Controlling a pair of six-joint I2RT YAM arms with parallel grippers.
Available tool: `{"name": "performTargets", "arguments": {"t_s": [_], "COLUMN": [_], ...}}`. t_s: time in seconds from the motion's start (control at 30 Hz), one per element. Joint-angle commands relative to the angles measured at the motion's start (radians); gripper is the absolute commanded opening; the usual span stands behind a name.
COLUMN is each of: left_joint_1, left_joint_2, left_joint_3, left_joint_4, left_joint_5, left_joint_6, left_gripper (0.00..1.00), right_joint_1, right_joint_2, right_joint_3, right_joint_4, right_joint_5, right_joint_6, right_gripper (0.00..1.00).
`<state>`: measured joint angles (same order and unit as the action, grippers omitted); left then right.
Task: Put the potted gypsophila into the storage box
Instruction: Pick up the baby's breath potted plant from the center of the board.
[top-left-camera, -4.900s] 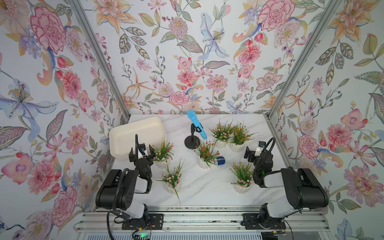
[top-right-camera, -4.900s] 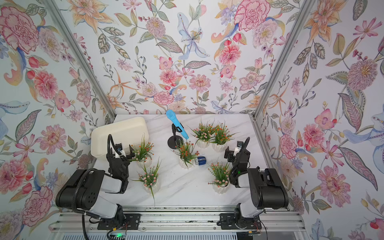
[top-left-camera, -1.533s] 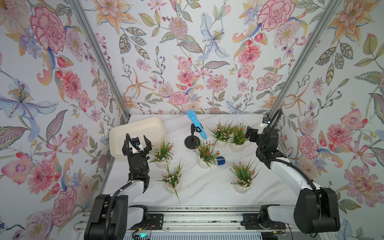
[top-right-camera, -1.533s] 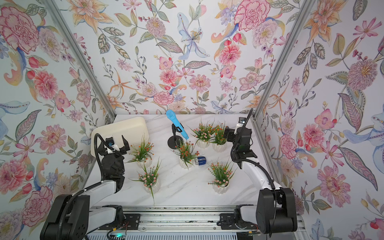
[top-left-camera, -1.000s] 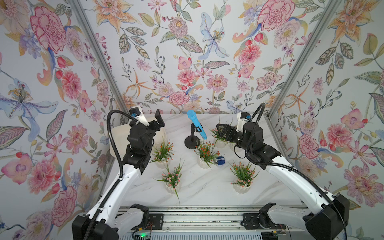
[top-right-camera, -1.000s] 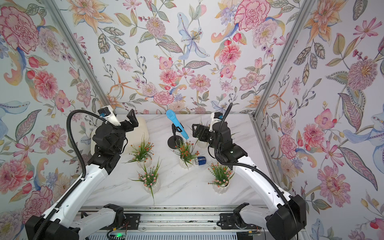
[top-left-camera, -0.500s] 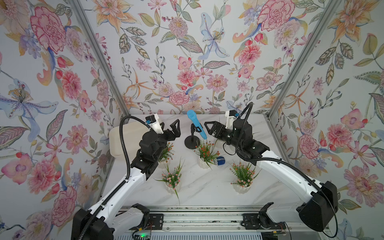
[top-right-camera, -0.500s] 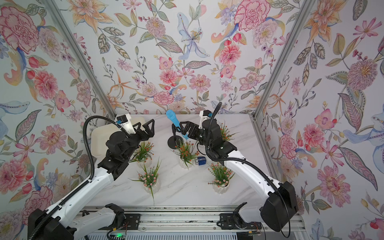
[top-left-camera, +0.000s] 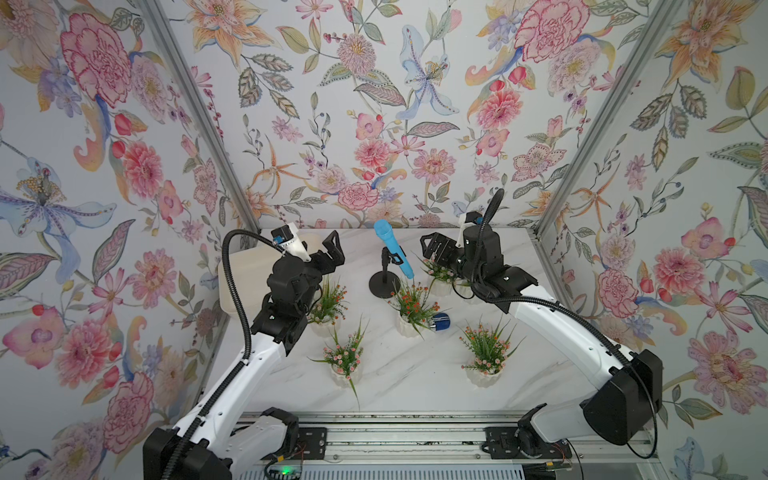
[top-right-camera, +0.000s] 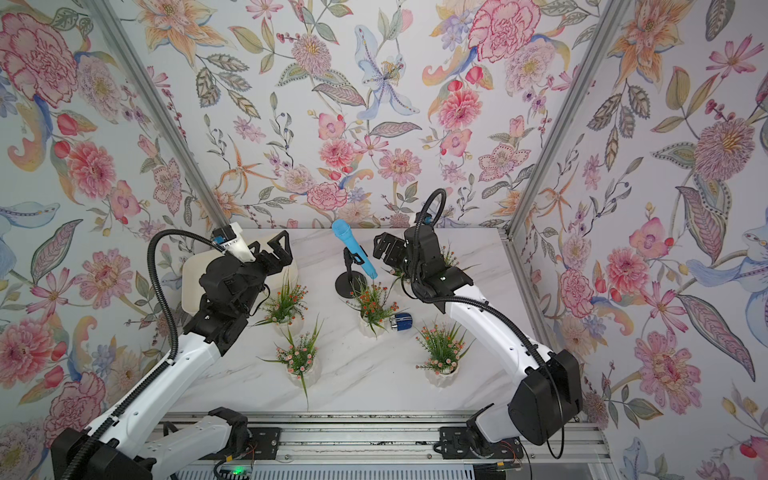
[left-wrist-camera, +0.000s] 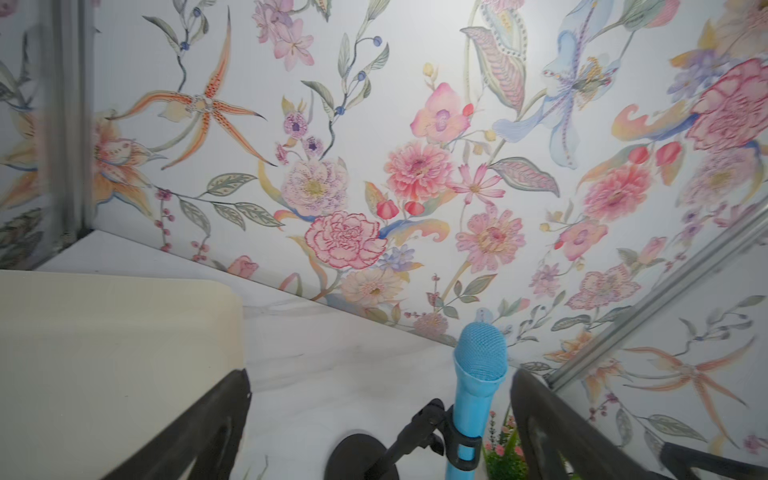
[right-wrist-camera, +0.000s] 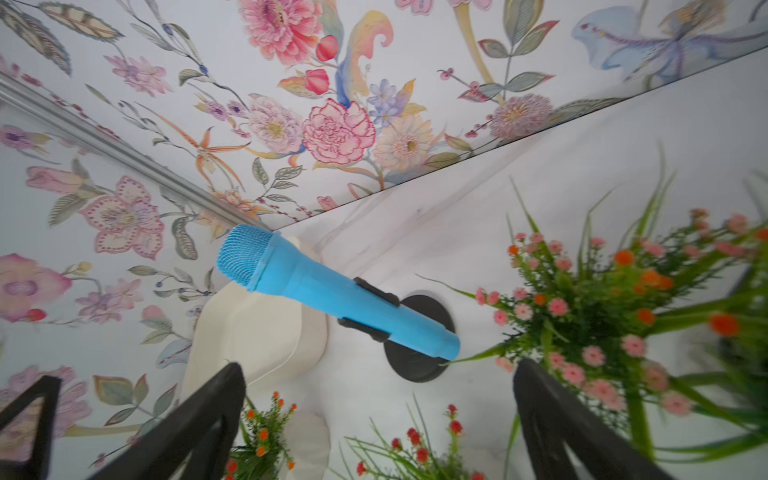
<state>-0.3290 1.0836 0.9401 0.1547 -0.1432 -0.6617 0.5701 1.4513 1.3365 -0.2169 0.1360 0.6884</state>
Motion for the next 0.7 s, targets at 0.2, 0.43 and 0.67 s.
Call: {"name": "performTargets", "arguments": {"t_s": [0.2, 0.43, 0.67], "left_joint_1": [0.052, 0.056, 0.058], "left_joint_2": [-0.04, -0.185, -0.317], "left_joint_3": [0.046, -0.049, -0.13], "left_joint_4": [-0.577, -0.792, -0.944], "left_joint_5": [-0.09, -0.066, 0.008], "left_joint_6": [0.105, -0.025, -0.066], "left_gripper": [1.0, 0.99, 0.92], "right_joint_1": [-0.12, -0.148, -0.029], "right_joint_2": [-0.086, -0.114, -0.042], "right_joint_3": [-0.079, -0.16, -0.105], "right_joint_4": [-0.289, -0.288, -0.288], "right_joint_5": [0.249, 0.274, 0.26], "right_joint_6": [-0.06, 0.014, 0.002], "right_gripper": [1.0, 1.0, 0.99]}}
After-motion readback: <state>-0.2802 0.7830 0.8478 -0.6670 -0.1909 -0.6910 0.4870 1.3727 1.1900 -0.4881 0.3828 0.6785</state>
